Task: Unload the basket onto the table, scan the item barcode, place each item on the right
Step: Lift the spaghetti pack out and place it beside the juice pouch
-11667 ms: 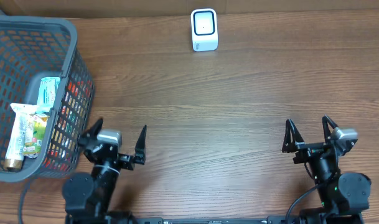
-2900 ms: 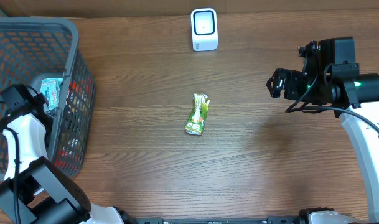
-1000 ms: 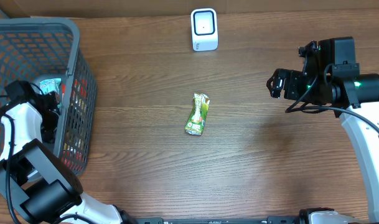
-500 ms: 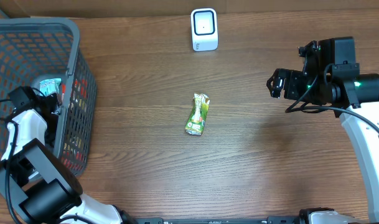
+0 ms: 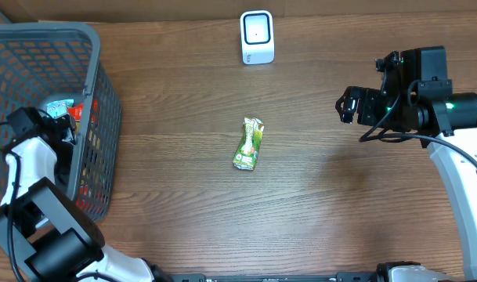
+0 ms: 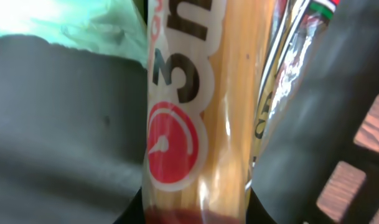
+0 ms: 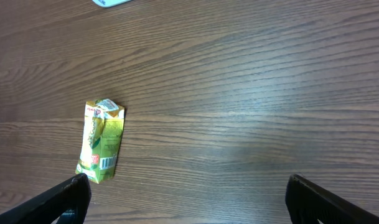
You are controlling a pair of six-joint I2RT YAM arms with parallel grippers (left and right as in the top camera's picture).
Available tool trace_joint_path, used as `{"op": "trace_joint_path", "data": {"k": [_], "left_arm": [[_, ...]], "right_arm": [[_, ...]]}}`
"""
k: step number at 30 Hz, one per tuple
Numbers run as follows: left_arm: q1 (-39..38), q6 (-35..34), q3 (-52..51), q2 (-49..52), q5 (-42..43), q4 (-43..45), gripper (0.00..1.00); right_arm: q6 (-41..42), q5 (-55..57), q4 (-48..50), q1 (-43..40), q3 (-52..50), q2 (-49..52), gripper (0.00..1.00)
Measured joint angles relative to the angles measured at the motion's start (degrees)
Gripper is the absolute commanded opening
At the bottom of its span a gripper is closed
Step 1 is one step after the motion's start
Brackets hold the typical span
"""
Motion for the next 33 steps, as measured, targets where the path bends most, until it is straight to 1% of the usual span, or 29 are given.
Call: {"op": "trace_joint_path", "data": {"k": [3, 7, 14, 18, 19, 22, 27, 30, 33], "left_arm": [[0.0, 0.0, 5.2, 1.4, -0.4, -7.4, 0.04], [0.0, -0.4, 16.9, 2.8, -0.9, -19.9, 0.04], [-1.0, -3.1, 48.5, 3.2, -0.7, -35.2, 0.04], [-2.6, -3.9, 62.1, 3.0, 2.4, -43.3, 0.04], [-3.8, -4.3, 65.7, 2.8, 4.3, -45.6, 0.04], [-6.5, -4.4, 69.7, 2.1, 7.1, -48.2, 0.04], [-16.7, -5.0, 71.0, 0.7, 10.3, -54.1, 0.04], [-23.9, -5.5, 68.3, 0.7, 11.1, -54.6, 0.04], [-31.6, -6.3, 60.6, 0.7, 11.6, -52.2, 0.04]], "right_arm": [[0.0, 0.0, 0.0, 0.0, 0.0, 0.0, 1.0], [0.0, 0.0, 0.0, 0.0, 0.0, 0.0, 1.0], [0.0, 0.0, 0.0, 0.0, 0.0, 0.0, 1.0], [0.0, -0.1, 0.0, 0.0, 0.0, 0.0, 1.0], [0.0, -0.1, 0.0, 0.0, 0.0, 0.0, 1.0], [0.0, -0.2, 0.0, 0.0, 0.0, 0.0, 1.0], [0.0, -0.2, 0.1, 0.0, 0.0, 0.0, 1.0], [0.0, -0.2, 0.1, 0.0, 0.0, 0.0, 1.0], [0.0, -0.3, 0.3, 0.0, 0.0, 0.0, 1.0]]}}
